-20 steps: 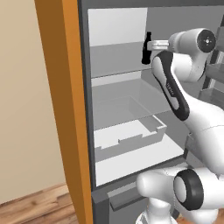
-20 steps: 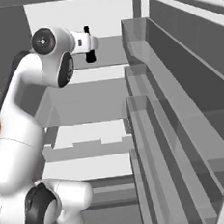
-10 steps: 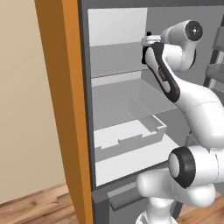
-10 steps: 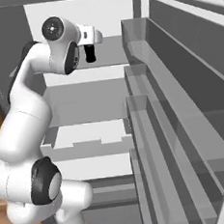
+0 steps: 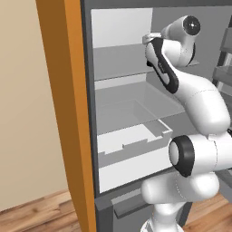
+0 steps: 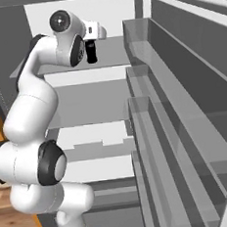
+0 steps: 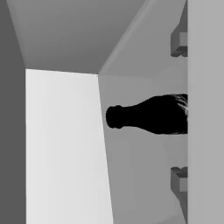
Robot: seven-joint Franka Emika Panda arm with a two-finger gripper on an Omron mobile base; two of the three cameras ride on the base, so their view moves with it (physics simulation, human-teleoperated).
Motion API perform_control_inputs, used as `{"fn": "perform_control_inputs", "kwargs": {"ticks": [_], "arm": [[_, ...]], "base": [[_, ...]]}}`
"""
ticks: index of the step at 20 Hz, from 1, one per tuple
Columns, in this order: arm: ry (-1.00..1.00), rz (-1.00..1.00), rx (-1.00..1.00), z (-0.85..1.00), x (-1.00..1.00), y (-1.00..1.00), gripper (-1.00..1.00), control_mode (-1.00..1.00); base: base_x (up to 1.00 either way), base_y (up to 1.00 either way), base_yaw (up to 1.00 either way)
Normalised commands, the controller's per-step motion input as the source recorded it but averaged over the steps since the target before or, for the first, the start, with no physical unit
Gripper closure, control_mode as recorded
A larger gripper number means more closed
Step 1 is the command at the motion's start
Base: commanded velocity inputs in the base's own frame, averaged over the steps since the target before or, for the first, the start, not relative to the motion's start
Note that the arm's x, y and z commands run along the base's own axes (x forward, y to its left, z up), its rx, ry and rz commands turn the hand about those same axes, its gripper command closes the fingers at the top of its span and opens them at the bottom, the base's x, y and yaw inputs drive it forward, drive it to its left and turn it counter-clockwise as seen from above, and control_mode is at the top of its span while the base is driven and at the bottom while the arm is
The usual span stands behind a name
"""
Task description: Open the fridge, grab two sodas, and place both sodas inside the bowl with ice on the dining counter.
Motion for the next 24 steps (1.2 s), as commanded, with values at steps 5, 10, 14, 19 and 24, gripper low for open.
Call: {"fn": "perform_control_inputs", "kwargs": {"ticks": [5, 10, 14, 19, 24], "arm": [[0.03, 0.0, 0.0, -0.1, 0.25, 0.0, -1.0, -1.0], [0.05, 0.0, 0.0, -0.16, 0.27, 0.0, -1.0, -1.0], [0.05, 0.0, 0.0, -0.18, 0.3, 0.0, -1.0, -1.0], [0.04, 0.0, 0.0, -0.2, 0.23, 0.0, 1.0, -1.0], [0.03, 0.0, 0.0, -0.12, 0.05, 0.0, 1.0, -1.0]], "base": [[0.0, 0.0, 0.0], [0.0, 0.0, 0.0], [0.0, 0.0, 0.0], [0.0, 0.0, 0.0], [0.0, 0.0, 0.0]]}}
